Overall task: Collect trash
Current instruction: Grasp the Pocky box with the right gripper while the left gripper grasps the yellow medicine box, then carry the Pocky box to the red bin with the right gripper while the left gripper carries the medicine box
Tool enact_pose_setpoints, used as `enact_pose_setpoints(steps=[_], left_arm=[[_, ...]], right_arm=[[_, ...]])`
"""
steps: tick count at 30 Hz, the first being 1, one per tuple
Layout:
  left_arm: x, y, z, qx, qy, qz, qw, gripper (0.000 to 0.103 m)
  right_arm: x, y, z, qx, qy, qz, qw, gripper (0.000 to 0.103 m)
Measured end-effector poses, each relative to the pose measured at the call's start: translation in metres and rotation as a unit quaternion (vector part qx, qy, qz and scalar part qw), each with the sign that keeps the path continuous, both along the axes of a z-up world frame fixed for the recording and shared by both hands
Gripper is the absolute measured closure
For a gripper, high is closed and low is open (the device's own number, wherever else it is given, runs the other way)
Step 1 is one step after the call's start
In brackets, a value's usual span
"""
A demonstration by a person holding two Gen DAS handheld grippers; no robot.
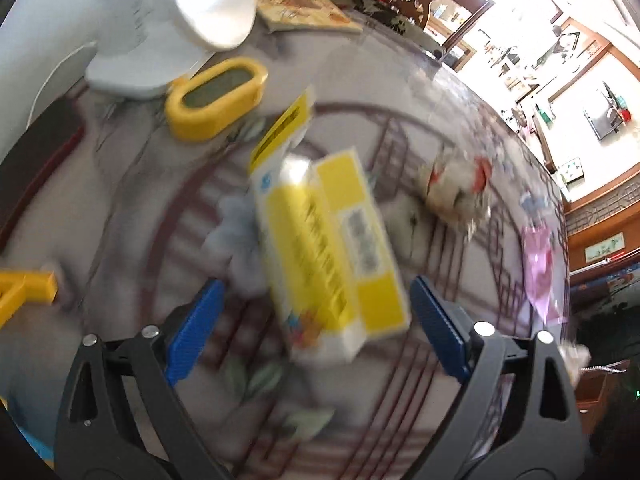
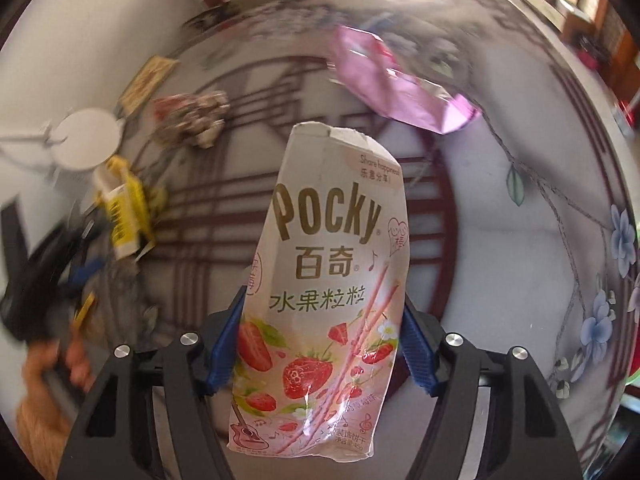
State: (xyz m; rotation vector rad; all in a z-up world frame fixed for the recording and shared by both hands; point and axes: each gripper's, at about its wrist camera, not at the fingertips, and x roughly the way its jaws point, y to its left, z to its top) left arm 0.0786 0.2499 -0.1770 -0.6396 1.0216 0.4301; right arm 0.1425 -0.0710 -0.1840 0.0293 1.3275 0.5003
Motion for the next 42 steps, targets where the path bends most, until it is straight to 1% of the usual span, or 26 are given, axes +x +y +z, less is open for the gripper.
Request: enact_pose_setpoints(steps=[3, 5, 7, 8, 11, 13, 14, 15, 16, 21, 26, 31, 36, 42], left_arm=[[0.022, 0.003, -0.009, 0.012, 0.007, 0.003, 0.9999, 0.008], [0.029, 0.005, -0.015, 0.013, 0.015, 0.004, 0.9998, 0.008], [0.031, 0.005, -0.02, 0.013, 0.018, 0.004, 0.9997, 0.021], [0.031, 0.005, -0.021, 0.015, 0.02, 0.005, 0.9997, 0.032], [0.024, 0.003, -0.018, 0.009, 0.006, 0.003, 0.9999, 0.042], [0.018, 0.0, -0.013, 0.009, -0.001, -0.007, 0.9999, 0.045], [0.015, -0.002, -0.009, 0.01, -0.005, -0.012, 0.9999, 0.049], [0.012, -0.004, -0.006, 0.01, -0.01, -0.017, 0.9998, 0.062], [0.009, -0.007, -0.002, 0.009, -0.012, -0.022, 0.9996, 0.064], [-0.011, -0.033, 0.017, 0.019, -0.03, -0.057, 0.9977, 0.068], [-0.028, -0.062, 0.032, 0.006, -0.044, -0.095, 0.9945, 0.068], [-0.039, -0.09, 0.049, 0.004, -0.065, -0.126, 0.9899, 0.068], [-0.043, -0.112, 0.061, -0.005, -0.077, -0.146, 0.9862, 0.068], [-0.044, -0.133, 0.067, -0.008, -0.083, -0.167, 0.9825, 0.068]], right_arm=[[-0.01, 0.006, 0.011, 0.005, -0.006, 0.01, 1.0, 0.036], [-0.014, 0.006, 0.016, 0.01, -0.007, 0.013, 1.0, 0.036], [-0.019, 0.007, 0.022, 0.013, -0.01, 0.015, 1.0, 0.035], [-0.021, 0.007, 0.025, 0.015, -0.012, 0.016, 1.0, 0.035], [-0.023, 0.006, 0.028, 0.017, -0.011, 0.019, 1.0, 0.035], [-0.024, 0.004, 0.028, 0.022, -0.006, 0.014, 1.0, 0.035], [-0.024, 0.003, 0.027, 0.027, -0.002, 0.011, 1.0, 0.035], [-0.026, 0.002, 0.028, 0.029, -0.002, 0.009, 1.0, 0.035], [-0.027, 0.001, 0.029, 0.031, -0.002, 0.008, 0.999, 0.035], [-0.034, -0.001, 0.036, 0.037, -0.01, 0.012, 0.999, 0.035], [-0.044, -0.005, 0.044, 0.046, -0.018, 0.014, 0.999, 0.035], [-0.053, -0.016, 0.052, 0.057, -0.026, 0.004, 0.998, 0.035], [-0.06, -0.033, 0.058, 0.064, -0.033, -0.013, 0.997, 0.035], [-0.069, -0.053, 0.063, 0.07, -0.035, -0.031, 0.996, 0.035]])
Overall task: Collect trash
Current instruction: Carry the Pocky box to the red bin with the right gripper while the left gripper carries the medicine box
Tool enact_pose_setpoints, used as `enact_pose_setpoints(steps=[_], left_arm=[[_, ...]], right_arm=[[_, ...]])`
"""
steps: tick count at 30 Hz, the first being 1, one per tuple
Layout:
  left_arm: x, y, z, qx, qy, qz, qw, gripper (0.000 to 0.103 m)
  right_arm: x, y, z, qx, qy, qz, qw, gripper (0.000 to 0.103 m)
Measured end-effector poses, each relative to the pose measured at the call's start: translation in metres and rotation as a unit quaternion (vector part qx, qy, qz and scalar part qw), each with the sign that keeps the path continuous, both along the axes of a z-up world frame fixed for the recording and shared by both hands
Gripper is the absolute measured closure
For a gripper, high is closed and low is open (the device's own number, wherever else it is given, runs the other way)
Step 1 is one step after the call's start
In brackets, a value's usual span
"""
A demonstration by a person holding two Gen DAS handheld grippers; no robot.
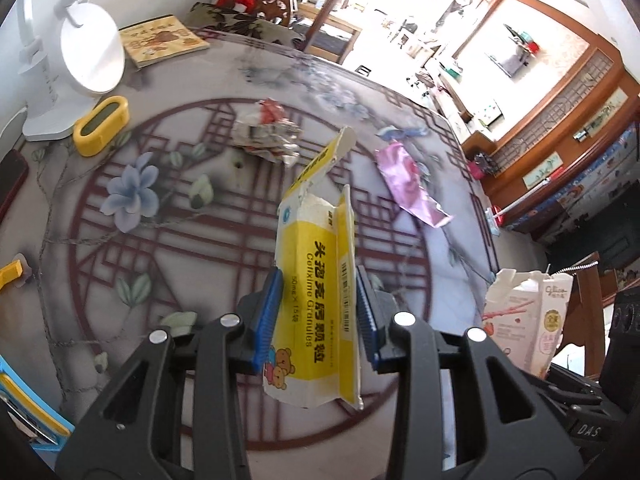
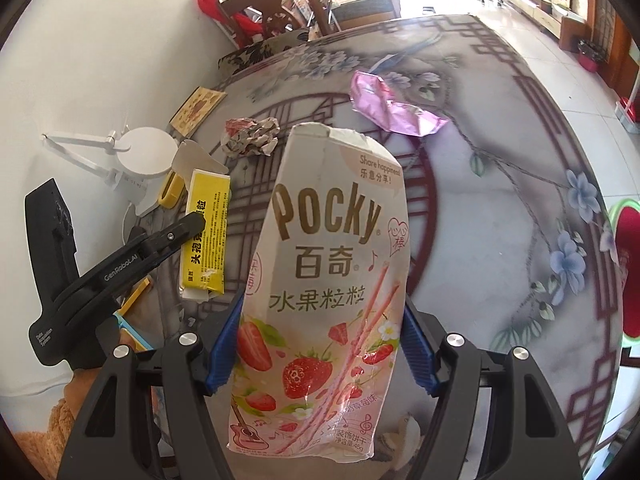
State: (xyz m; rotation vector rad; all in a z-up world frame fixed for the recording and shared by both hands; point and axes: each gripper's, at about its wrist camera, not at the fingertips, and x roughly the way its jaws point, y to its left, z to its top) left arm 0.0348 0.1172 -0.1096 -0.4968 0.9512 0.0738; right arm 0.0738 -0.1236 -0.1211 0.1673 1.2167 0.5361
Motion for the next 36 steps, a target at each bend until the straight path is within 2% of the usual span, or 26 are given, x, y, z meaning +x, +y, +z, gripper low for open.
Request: enact_pose_setpoints(steps=[23, 36], left_arm=[[0.001, -0.101, 0.017, 0.004, -0.015, -0.066, 0.9977, 0.068], [0.012, -0.162, 0.021, 0.011, -0.014, -0.093, 0.9955, 0.068]], right_arm=[[-0.028, -0.106, 0.012, 0.025, -0.011, -0.067, 0.997, 0.035], [-0.023, -0.171, 0.013, 0.034, -0.013, -0.104, 0.994, 0.035]])
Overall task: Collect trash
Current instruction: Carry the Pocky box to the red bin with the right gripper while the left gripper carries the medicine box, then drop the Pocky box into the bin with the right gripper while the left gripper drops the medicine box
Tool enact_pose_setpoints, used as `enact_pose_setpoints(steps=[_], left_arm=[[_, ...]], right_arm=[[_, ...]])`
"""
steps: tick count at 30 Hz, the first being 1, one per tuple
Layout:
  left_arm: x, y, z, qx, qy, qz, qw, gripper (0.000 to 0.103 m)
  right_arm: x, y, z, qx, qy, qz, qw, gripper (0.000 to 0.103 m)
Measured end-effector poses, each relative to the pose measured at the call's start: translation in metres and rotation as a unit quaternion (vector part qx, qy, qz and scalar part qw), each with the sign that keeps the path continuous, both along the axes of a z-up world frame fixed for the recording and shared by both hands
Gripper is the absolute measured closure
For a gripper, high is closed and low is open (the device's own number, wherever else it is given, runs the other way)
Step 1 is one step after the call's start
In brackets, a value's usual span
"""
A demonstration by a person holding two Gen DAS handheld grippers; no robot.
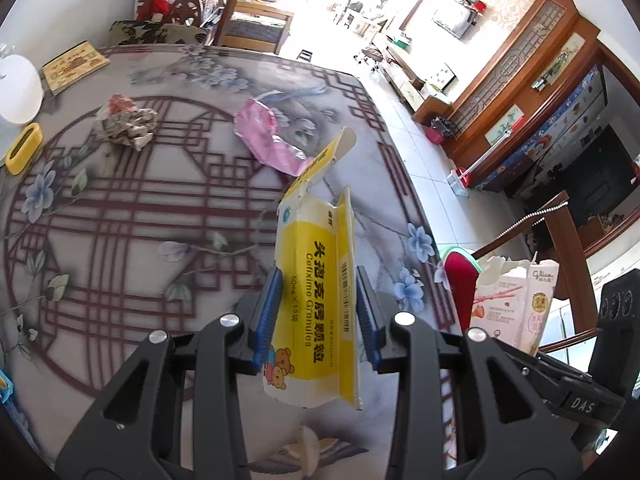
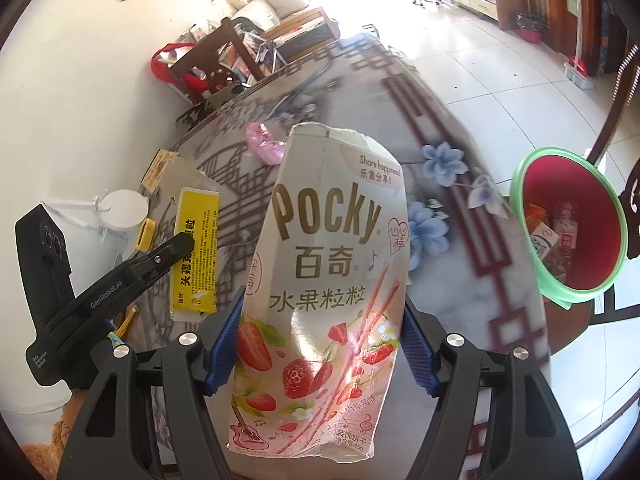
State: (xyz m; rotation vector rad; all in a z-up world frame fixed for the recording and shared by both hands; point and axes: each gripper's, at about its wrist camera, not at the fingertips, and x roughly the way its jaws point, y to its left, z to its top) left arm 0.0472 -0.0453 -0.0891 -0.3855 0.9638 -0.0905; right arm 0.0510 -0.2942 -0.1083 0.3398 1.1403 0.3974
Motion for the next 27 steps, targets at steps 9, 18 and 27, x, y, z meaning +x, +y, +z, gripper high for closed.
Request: enact_pose_setpoints(steps=[9, 18, 27], left_arm=[[0.022, -0.053, -0.001, 0.012, 0.004, -0.037, 0.9992, 0.068], [0.038, -0.098, -0.006, 0.017, 0.015, -0.061, 0.9979, 0.068], [0.048, -0.143, -0.012, 0.026, 0.031, -0.096, 0.9945, 0.068]], right_arm=[[0.013, -0.05, -0.005, 0.013, 0.005, -0.029, 0.999, 0.035], [0.026, -0.101, -0.013, 0.021, 0.011, -0.058, 0.998, 0.035], [0.061, -0.178, -0.022, -0.025, -0.002, -0.127, 0.992, 0.035]])
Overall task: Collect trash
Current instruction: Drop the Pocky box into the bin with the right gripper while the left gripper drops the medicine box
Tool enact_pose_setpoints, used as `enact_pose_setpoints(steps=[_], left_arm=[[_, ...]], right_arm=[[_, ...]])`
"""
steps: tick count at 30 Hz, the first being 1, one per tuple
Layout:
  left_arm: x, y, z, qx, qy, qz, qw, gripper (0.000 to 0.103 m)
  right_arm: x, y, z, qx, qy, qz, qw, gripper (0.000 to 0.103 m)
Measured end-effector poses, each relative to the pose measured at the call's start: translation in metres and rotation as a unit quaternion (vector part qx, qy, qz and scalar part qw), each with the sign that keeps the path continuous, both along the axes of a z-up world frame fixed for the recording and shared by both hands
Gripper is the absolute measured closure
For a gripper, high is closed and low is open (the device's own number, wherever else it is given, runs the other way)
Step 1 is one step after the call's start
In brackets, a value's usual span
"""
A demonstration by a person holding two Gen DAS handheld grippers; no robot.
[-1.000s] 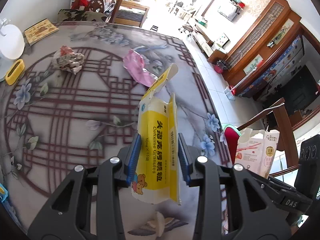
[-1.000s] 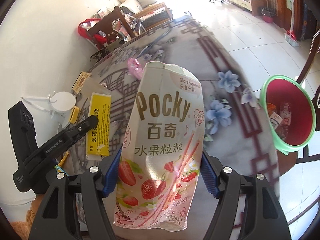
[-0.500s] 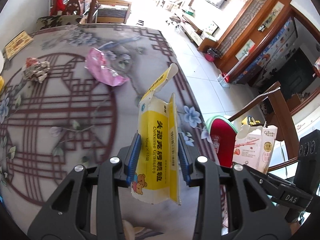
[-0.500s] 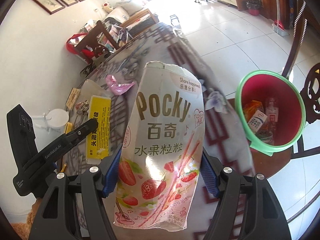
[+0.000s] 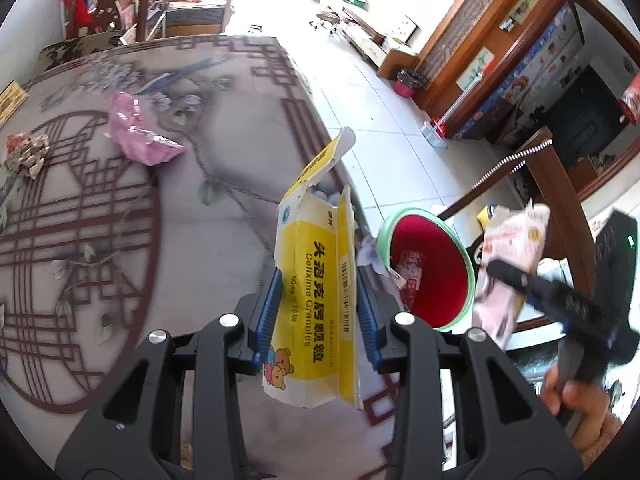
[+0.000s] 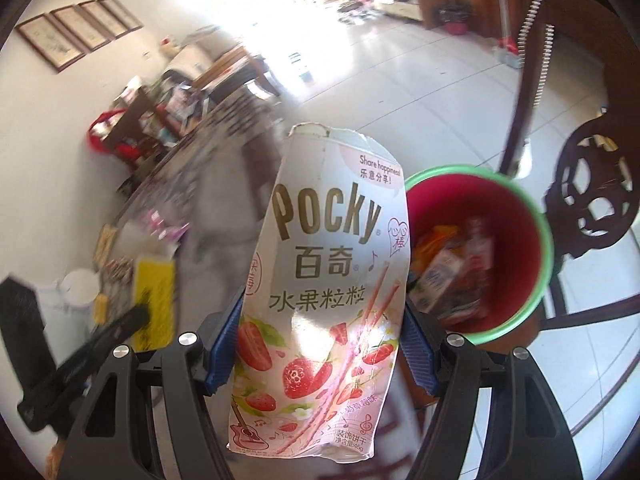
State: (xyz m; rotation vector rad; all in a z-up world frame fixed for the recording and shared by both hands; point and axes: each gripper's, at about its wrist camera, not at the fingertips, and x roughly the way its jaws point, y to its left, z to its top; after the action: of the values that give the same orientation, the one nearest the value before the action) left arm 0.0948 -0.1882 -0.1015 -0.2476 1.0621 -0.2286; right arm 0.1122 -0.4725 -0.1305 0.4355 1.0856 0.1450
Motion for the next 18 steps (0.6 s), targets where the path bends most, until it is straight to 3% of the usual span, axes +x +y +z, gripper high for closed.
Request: enact_pose_setpoints(steps=[9, 11, 18], left_arm=[[0.015, -0.058, 0.0, 0.008, 0.006, -0.064, 0.9979, 0.067], [0.021, -0.073, -0.001, 0.011, 0.007, -0.082, 0.9966, 0.067], [0.049, -0.143, -0.015, 0.003, 0.011, -0.154, 0.9881, 0.066]], right_arm=[[0.031, -0.053, -0.022, -0.049, -0.005, -0.038, 0.998, 0.033], [0.037, -0.067, -0.03, -0.05, 0.002, -0.052, 0.997, 0.027], [0.021, -0.104, -0.027, -0.062, -0.007, -0.088, 0.994, 0.021]])
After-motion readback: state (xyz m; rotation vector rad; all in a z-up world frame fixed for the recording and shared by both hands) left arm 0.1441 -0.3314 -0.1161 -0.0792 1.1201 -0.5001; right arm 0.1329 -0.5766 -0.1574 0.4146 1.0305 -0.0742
